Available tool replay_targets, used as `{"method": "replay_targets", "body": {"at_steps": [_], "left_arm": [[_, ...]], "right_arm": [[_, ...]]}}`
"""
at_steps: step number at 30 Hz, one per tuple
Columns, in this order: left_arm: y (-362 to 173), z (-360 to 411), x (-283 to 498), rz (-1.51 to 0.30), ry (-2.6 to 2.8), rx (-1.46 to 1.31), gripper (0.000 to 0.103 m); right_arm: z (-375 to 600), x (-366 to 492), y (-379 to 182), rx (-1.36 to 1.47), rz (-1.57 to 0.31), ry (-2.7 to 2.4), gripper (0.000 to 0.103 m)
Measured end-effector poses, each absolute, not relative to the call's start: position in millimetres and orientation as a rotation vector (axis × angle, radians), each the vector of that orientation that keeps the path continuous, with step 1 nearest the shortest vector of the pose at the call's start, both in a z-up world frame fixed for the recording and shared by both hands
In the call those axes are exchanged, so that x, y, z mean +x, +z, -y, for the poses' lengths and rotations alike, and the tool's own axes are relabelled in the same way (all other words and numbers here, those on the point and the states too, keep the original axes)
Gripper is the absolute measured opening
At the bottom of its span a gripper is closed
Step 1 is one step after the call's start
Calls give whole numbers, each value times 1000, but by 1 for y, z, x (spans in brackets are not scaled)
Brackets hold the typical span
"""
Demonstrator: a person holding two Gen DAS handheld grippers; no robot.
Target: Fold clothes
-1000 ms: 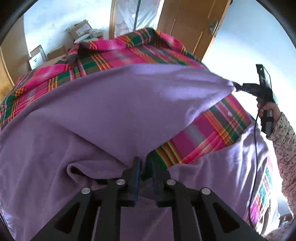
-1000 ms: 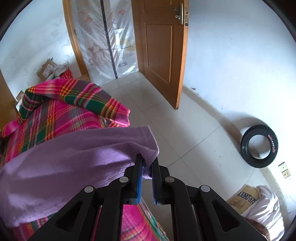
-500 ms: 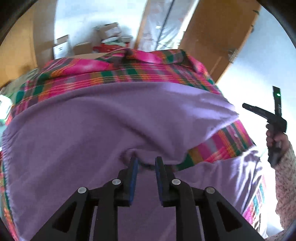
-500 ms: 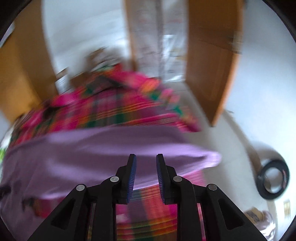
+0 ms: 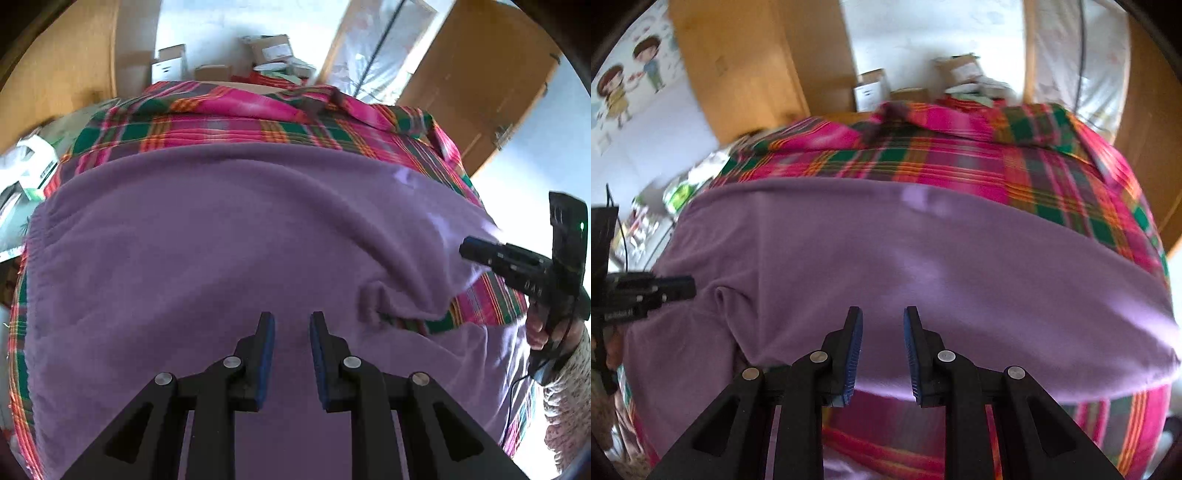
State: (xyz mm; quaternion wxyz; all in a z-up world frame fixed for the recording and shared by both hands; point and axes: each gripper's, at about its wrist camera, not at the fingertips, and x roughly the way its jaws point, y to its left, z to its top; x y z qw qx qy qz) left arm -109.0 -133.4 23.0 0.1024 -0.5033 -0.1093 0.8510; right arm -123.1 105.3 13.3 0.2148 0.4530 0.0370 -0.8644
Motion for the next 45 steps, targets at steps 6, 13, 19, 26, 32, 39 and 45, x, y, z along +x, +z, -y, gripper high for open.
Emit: {"method": "replay_targets", "body": {"at_steps": [6,13,19,26,32,39,45], "left_arm": [[20,184,-133,354,2598,-1542,22],[13,228,-167,428,2640,-1565,22],[10,242,-192,411,2665,-1545,22],[14,252,-225,403,2655,-1517,22],[12,261,-249,476,2704,-1479,22],[10,253,-257,392,2746,-1461,22],[21,267,-242,399,2740,-1484,22]], "right_arm": [[-69,-153,12,1260,-179,-2373,24],[-31,-200,-2,1330,-231,-2327,24],[-6,-218,-4,1305,-265,-2334,24],[17,-242,-11,1287,-291,-2372,24],[21,-257,-12,1292,-250,-2406,25],[24,-263,-12,1304,-253,-2419,27],[23,-260,-8,1336,-262,-2410,27]]}}
